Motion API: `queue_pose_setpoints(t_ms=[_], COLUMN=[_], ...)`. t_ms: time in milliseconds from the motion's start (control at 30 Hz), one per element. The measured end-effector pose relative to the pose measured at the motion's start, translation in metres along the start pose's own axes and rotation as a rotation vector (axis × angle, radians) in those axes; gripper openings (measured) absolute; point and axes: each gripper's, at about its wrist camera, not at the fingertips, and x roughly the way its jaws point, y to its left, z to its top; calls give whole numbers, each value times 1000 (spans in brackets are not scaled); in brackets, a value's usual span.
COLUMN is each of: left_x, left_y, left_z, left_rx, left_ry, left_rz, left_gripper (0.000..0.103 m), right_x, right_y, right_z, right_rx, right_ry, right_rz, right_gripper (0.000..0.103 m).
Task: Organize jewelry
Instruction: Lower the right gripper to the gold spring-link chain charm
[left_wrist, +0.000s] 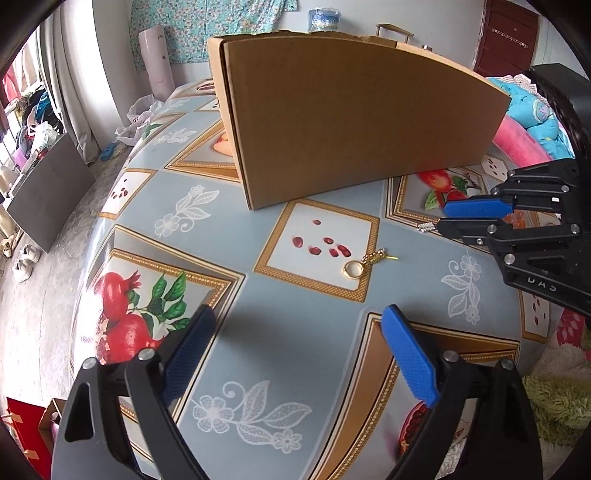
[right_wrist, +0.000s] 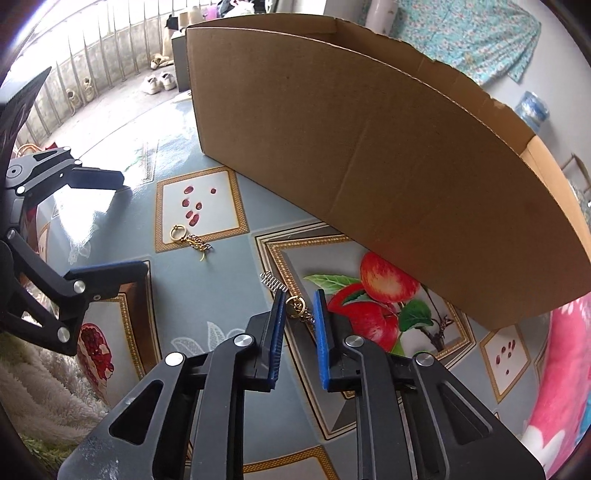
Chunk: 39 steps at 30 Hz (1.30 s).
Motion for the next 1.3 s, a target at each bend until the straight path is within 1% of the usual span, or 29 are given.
queue_pose_setpoints(t_ms=[33,67,133,233,333,467,567,633,767,867,900,933,1067,1300], left_x=[-1,-1,-2,-3,-4,-6,-5,-3,0,0,0,0,3,9], left_y=[0,0,-1,-2,-5,-9,-14,-16,-19,-21,-21,-22,-24,-26], left_z=[1,1,3,4,5,6,8,10,12,13,13,13,15,20], left_rx=[2,4,4,7,17,34,46,50,62,67,68,70,72,79], left_ry=[-5,-13,-20,-30,-35,-44,-47,-45,-44,-45,-45,-44,-36,-30], left_rz=[-3,-12,-33,-61,-73,-77,-81,-87,-90,-93,-94,-95,-98,-98], left_gripper=[79,76,67,59,56,55,50,45,41,39,38,37,33,25], right_x=[0,1,0,-1,-6,-15,-22,-27,-29,-27,-27,-26,-24,-24], right_y=[1,0,-2,-5,-8,-16,-20,-23,-25,-28,-28,-25,-22,-26], right_z=[0,0,-1,-2,-4,-9,-10,-12,-16,-18,-18,-18,-18,-19], right_rx=[-2,-1,2,11,23,37,52,60,64,61,56,50,35,62], right_ry=[-1,-2,-6,-9,-11,-24,-41,-47,-46,-49,-47,-48,-46,-42], right_rz=[4,8,9,14,22,33,43,47,51,54,55,51,54,60], right_gripper=[10,9,8,8,6,6,6,6,6,12,19,23,23,23])
